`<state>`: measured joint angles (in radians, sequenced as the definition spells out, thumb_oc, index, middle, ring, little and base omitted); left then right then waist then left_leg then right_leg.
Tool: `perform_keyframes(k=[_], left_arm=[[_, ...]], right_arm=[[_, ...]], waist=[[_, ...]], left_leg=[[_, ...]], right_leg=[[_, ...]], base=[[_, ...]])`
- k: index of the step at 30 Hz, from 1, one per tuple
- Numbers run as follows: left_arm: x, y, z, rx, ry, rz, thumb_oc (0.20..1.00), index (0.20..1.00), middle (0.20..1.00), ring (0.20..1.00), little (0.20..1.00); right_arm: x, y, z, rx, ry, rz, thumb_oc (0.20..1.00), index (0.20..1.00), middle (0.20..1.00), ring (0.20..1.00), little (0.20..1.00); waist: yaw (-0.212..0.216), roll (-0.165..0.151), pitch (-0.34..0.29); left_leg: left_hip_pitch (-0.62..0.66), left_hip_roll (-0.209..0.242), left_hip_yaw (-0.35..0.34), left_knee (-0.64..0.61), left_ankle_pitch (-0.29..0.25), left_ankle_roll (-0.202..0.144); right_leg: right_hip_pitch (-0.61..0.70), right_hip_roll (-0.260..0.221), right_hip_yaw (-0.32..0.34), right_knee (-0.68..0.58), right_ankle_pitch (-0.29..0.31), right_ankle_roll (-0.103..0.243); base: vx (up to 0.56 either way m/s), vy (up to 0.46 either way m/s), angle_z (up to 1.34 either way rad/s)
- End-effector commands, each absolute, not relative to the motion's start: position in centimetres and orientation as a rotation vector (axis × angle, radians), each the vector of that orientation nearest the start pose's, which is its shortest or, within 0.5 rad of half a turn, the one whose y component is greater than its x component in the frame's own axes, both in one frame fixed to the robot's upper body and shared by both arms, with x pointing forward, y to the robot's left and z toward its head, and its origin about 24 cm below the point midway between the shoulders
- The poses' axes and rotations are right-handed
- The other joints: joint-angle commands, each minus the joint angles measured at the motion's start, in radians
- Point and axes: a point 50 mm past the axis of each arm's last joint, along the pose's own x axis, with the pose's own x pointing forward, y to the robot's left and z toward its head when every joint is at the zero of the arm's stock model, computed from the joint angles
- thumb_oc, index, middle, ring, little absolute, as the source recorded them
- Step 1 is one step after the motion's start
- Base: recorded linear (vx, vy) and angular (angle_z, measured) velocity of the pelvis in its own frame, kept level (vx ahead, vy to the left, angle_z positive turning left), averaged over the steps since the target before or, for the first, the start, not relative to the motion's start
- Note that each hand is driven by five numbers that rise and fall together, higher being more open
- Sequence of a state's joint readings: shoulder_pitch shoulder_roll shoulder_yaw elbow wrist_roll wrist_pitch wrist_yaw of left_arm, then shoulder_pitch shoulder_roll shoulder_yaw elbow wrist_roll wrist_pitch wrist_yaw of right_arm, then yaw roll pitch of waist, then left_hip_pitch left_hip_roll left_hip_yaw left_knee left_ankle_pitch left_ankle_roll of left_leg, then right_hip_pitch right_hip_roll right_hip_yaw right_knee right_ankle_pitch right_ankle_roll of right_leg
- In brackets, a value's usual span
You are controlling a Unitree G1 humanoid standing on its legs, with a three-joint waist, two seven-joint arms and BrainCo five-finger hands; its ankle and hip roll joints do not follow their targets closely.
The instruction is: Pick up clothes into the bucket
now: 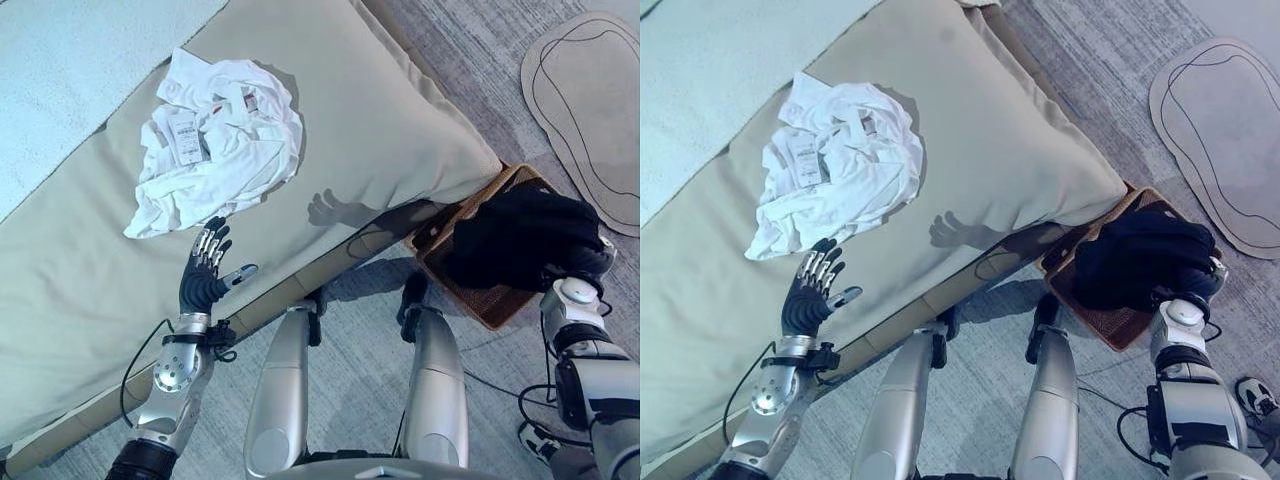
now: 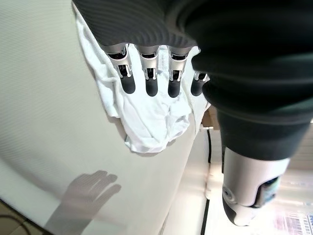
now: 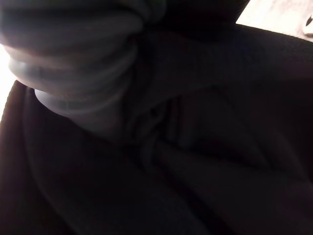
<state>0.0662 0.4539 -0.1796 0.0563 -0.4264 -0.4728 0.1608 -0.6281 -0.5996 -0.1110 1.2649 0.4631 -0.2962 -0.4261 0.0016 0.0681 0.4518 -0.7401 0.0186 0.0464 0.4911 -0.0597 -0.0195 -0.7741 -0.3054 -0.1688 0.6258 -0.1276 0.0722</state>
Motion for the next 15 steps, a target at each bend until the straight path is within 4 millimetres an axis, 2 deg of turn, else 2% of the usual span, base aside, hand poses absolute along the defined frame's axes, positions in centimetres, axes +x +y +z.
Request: perform_keyframes(k=[1, 2, 5, 6, 7, 8, 9, 10, 11, 13, 14, 15], left_arm=[[22.3, 21.4, 7.9, -0.023, -0.38, 0.039, 1.0, 1.0, 1.0, 1.0, 1.0], [22.3, 21.4, 8.0, -0.023, -0.381, 0.039, 1.0, 1.0, 1.0, 1.0, 1.0], [22.3, 21.6, 8.3, -0.023, -0.398, 0.041, 1.0, 1.0, 1.0, 1.0, 1.0], [22.3, 21.6, 8.4, -0.03, -0.402, 0.041, 1.0, 1.0, 1.0, 1.0, 1.0], [22.3, 21.6, 8.4, -0.031, -0.404, 0.041, 1.0, 1.0, 1.0, 1.0, 1.0], [22.3, 21.6, 8.5, -0.028, -0.403, 0.039, 1.0, 1.0, 1.0, 1.0, 1.0], [22.2, 21.7, 8.4, -0.029, -0.397, 0.042, 1.0, 1.0, 1.0, 1.0, 1.0], [22.3, 21.7, 8.4, -0.028, -0.399, 0.04, 1.0, 1.0, 1.0, 1.0, 1.0], [22.2, 21.6, 8.3, -0.025, -0.394, 0.041, 1.0, 1.0, 1.0, 1.0, 1.0], [22.2, 21.6, 8.1, -0.026, -0.384, 0.037, 1.0, 1.0, 1.0, 1.0, 1.0], [22.3, 21.5, 8.1, -0.024, -0.379, 0.033, 1.0, 1.0, 1.0, 1.0, 1.0], [22.3, 21.4, 8.1, -0.023, -0.379, 0.031, 1.0, 1.0, 1.0, 1.0, 1.0]], right_arm=[[27.0, -40.2, 5.7, -0.04, 0.156, -1.097, 0.2, 0.2, 0.2, 0.2, 0.2], [27.0, -40.2, 5.8, -0.039, 0.154, -1.097, 0.2, 0.2, 0.2, 0.2, 0.2], [26.4, -41.2, 6.4, -0.046, 0.143, -1.13, 0.2, 0.2, 0.2, 0.2, 0.2], [26.2, -41.7, 7.0, -0.056, 0.131, -1.147, 0.2, 0.2, 0.2, 0.2, 0.2], [26.2, -41.7, 7.0, -0.056, 0.13, -1.148, 0.2, 0.2, 0.2, 0.2, 0.2], [26.0, -42.1, 7.3, -0.063, 0.125, -1.158, 0.2, 0.2, 0.2, 0.2, 0.2], [25.8, -42.5, 7.7, -0.074, 0.118, -1.168, 0.2, 0.2, 0.2, 0.2, 0.2], [25.7, -42.7, 8.0, -0.077, 0.113, -1.177, 0.2, 0.2, 0.2, 0.2, 0.2], [25.6, -42.9, 8.1, -0.086, 0.112, -1.186, 0.2, 0.2, 0.2, 0.2, 0.2], [25.5, -43.2, 8.6, -0.095, 0.1, -1.195, 0.2, 0.2, 0.2, 0.2, 0.2], [25.4, -43.4, 8.7, -0.112, 0.11, -1.197, 0.322, 0.322, 0.322, 0.322, 0.322], [25.4, -43.5, 8.8, -0.119, 0.113, -1.206, 1.0, 1.0, 1.0, 1.0, 1.0]], waist=[[-0.014, 0.018, -0.074], [-0.014, 0.018, -0.069], [-0.009, 0.027, -0.073], [-0.006, 0.031, -0.077], [-0.007, 0.032, -0.072], [-0.006, 0.036, -0.072], [-0.006, 0.039, -0.075], [-0.008, 0.041, -0.069], [-0.007, 0.043, -0.073], [-0.009, 0.045, -0.07], [-0.009, 0.046, -0.068], [-0.01, 0.048, -0.066]], left_leg=[[-0.042, 0.008, -0.013, 0.026, -0.059, 0.002], [-0.053, 0.008, -0.005, 0.024, -0.034, 0.009], [-0.062, 0.007, -0.004, 0.021, -0.032, 0.01], [-0.057, 0.007, -0.012, 0.024, -0.057, 0.003], [-0.069, 0.007, -0.004, 0.022, -0.032, 0.011], [-0.072, 0.009, -0.006, 0.022, -0.031, 0.01], [-0.065, 0.008, -0.014, 0.026, -0.058, 0.002], [-0.077, 0.01, -0.006, 0.021, -0.029, 0.008], [-0.068, 0.012, -0.014, 0.025, -0.056, 0.0], [-0.068, 0.012, -0.013, 0.021, -0.055, 0.0], [-0.069, 0.013, -0.012, 0.019, -0.054, 0.0], [-0.068, 0.014, -0.011, 0.017, -0.054, 0.0]], right_leg=[[0.019, 0.007, 0.071, -0.073, 0.034, 0.06], [0.01, 0.004, 0.064, -0.08, 0.058, 0.051], [0.0, 0.006, 0.071, -0.083, 0.057, 0.051], [0.003, 0.01, 0.08, -0.077, 0.034, 0.058], [-0.006, 0.007, 0.074, -0.083, 0.057, 0.05], [-0.011, 0.007, 0.075, -0.081, 0.055, 0.05], [-0.006, 0.012, 0.085, -0.072, 0.028, 0.058], [-0.017, 0.008, 0.079, -0.08, 0.055, 0.05], [-0.011, 0.012, 0.087, -0.072, 0.029, 0.058], [-0.012, 0.016, 0.09, -0.075, 0.03, 0.057], [-0.013, 0.018, 0.092, -0.079, 0.032, 0.057], [-0.013, 0.018, 0.092, -0.081, 0.032, 0.057]], base=[[0.0, 0.0, 0.0], [0.0, 0.0, 0.0], [0.0, -0.004, 0.0], [0.0, 0.0, 0.0], [0.0, 0.0, 0.0], [0.0, 0.0, 0.0], [0.0, -0.024, 0.03], [0.09, -0.035, 0.01], [0.0, 0.0, 0.0], [0.05, -0.014, -0.01], [0.0, 0.0, 0.0], [0.0, 0.0, 0.0]])
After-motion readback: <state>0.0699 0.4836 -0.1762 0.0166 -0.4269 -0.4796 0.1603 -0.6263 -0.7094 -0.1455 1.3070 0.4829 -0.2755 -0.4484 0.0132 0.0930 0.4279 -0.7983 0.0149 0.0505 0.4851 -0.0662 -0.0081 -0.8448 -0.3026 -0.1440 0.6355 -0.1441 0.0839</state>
